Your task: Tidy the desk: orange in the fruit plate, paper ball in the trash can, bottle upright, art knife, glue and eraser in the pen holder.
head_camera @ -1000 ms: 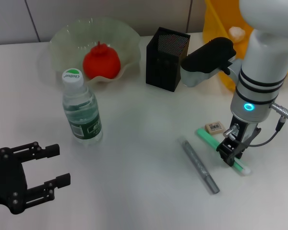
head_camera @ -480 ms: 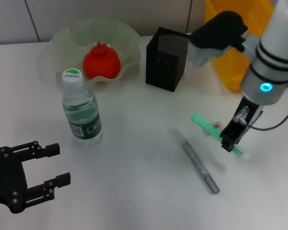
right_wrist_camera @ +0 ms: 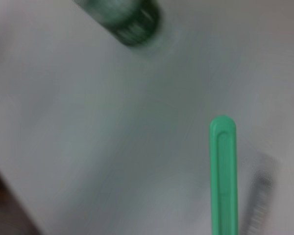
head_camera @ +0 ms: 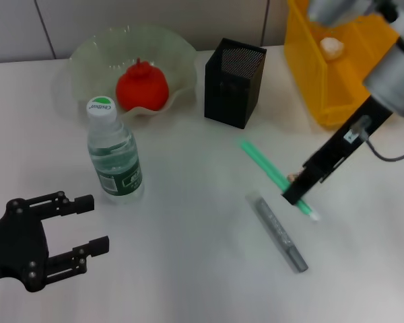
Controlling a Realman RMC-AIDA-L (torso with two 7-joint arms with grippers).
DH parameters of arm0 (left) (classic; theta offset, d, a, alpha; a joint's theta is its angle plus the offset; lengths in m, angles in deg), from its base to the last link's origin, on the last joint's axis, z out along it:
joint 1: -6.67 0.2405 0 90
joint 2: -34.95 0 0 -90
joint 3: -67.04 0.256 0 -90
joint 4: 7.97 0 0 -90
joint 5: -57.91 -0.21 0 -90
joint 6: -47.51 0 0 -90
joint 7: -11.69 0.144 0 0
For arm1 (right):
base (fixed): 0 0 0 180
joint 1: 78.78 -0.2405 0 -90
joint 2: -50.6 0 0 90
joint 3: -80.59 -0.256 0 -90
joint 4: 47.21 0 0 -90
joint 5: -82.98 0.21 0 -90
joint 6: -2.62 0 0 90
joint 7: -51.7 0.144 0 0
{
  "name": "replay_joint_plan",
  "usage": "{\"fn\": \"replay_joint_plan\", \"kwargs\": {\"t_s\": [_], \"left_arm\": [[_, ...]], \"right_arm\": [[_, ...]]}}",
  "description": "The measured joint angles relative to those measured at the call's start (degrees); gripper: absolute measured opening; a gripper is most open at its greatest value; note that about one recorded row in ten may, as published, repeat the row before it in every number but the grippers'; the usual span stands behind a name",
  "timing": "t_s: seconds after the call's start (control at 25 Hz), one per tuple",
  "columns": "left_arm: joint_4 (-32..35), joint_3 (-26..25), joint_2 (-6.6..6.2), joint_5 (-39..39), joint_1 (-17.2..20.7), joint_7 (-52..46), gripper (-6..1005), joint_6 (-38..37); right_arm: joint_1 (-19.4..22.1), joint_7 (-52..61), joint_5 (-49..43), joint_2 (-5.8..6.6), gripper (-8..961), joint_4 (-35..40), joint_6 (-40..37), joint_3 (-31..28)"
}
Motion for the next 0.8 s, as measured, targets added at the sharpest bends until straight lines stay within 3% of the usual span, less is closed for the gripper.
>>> {"fn": "replay_joint_plan", "kwargs": {"t_s": [0.16, 0.32, 0.36, 0.4, 0.44, 0.48, 0.56, 0.72, 0.76, 0.8], "left_arm": [[-0.04, 0.03, 0.12, 0.01, -0.47, -0.50, 564, -0.23], [-0.03, 0.04, 0.12, 0.04, -0.52, -0.53, 562, -0.26], [0.17, 0.03, 0.12, 0.08, -0.71, -0.53, 561, -0.32], [0.18, 0.03, 0.12, 0.08, -0.75, -0.49, 561, -0.32], [0.20, 0.03, 0.12, 0.09, -0.83, -0.40, 560, -0.32], [0.18, 0.03, 0.12, 0.15, -0.93, -0.18, 560, -0.26], [-0.23, 0.03, 0.14, 0.16, -1.16, 0.64, 559, -0.02], [-1.03, 0.04, 0.18, 0.17, -1.36, 1.69, 556, 0.07], [-6.34, -0.22, 0.21, 0.73, -2.18, 7.83, 556, 1.04], [-6.34, -0.22, 0.21, 0.73, -2.18, 7.83, 555, 1.04]], "right_arm": [[1.97, -0.61, 9.97, 2.23, 180, -4.97, -1.52, -5.04], [2.60, 0.55, 11.32, 2.87, 182, -6.23, -2.85, -5.22], [2.16, 2.59, 11.40, 3.62, 183, -7.51, -4.56, -5.69], [2.16, 2.59, 11.40, 3.62, 183, -7.51, -4.56, -5.69], [1.02, 5.08, 11.50, 4.71, 184, -9.51, -6.09, -6.83], [1.02, 5.08, 11.50, 4.71, 184, -9.51, -6.09, -6.83], [-1.10, 8.49, 13.22, 6.45, 185, -14.06, -7.95, -9.92], [-1.64, 11.24, 18.97, 7.72, 187, -20.68, -8.64, -14.99], [-0.80, 12.48, 22.80, 8.04, 187, -23.79, -8.29, -16.47], [-0.80, 12.48, 22.80, 8.04, 188, -23.79, -8.29, -16.47]]}}
